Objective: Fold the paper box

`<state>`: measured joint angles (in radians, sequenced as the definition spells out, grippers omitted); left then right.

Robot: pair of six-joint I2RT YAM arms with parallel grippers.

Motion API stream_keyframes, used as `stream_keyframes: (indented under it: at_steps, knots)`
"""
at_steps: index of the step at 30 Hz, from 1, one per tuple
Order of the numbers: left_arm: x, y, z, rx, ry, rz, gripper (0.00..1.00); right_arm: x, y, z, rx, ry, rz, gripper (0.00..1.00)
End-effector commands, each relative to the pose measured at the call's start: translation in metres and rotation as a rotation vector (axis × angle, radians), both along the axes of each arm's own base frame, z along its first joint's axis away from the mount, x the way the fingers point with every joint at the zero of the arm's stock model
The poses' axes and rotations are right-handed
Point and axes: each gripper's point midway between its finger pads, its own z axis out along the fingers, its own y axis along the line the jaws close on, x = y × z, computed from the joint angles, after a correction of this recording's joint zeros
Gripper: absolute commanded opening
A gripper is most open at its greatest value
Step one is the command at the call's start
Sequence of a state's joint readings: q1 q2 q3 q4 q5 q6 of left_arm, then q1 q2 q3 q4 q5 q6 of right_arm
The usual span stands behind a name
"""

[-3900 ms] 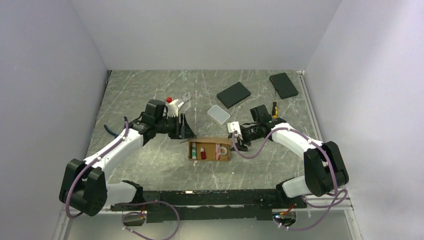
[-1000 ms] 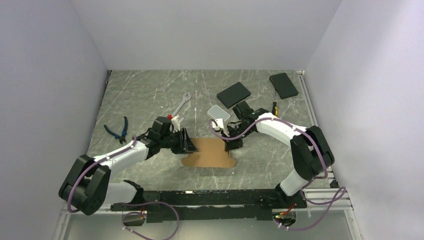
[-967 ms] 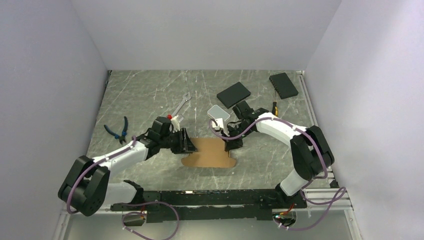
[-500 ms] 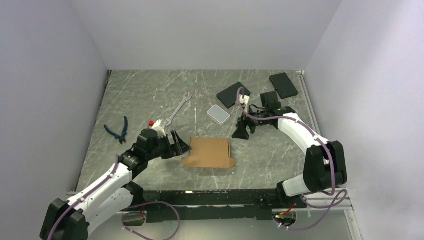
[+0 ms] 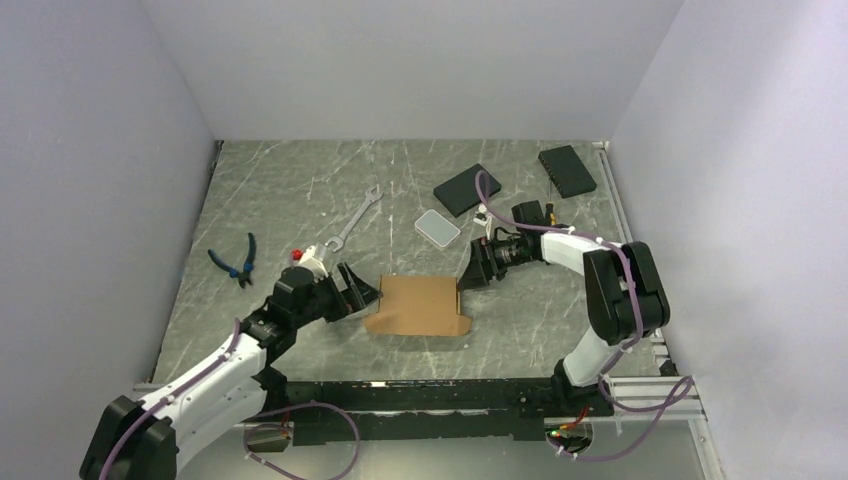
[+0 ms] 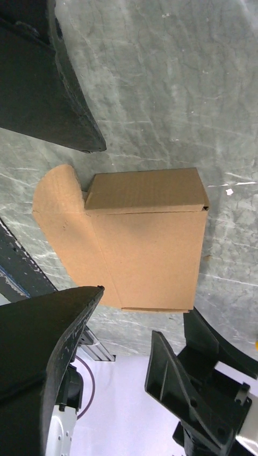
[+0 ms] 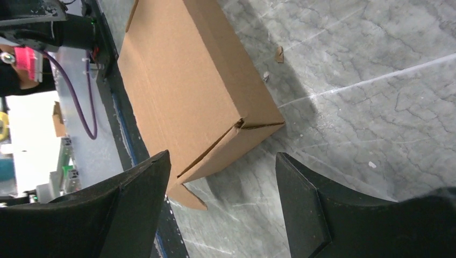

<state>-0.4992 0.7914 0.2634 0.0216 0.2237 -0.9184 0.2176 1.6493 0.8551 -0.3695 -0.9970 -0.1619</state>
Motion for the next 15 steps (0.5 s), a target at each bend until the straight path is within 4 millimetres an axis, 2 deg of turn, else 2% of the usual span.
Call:
stream_keyframes:
  at_steps: [1, 11, 15]
  knots:
    - [0.008, -0.006, 0.005, -0.056, -0.017, 0.01, 1.0, 0.007, 0.01, -0.002, 0.045, 0.057, -0.016, 0.73]
    - [0.011, -0.011, -0.007, -0.071, 0.051, 0.027, 0.99, 0.005, 0.015, -0.019, 0.005, 0.128, -0.022, 0.61]
    - [0.01, -0.013, -0.01, -0.081, 0.074, 0.029, 0.99, 0.004, 0.014, -0.025, -0.007, 0.163, -0.02, 0.51]
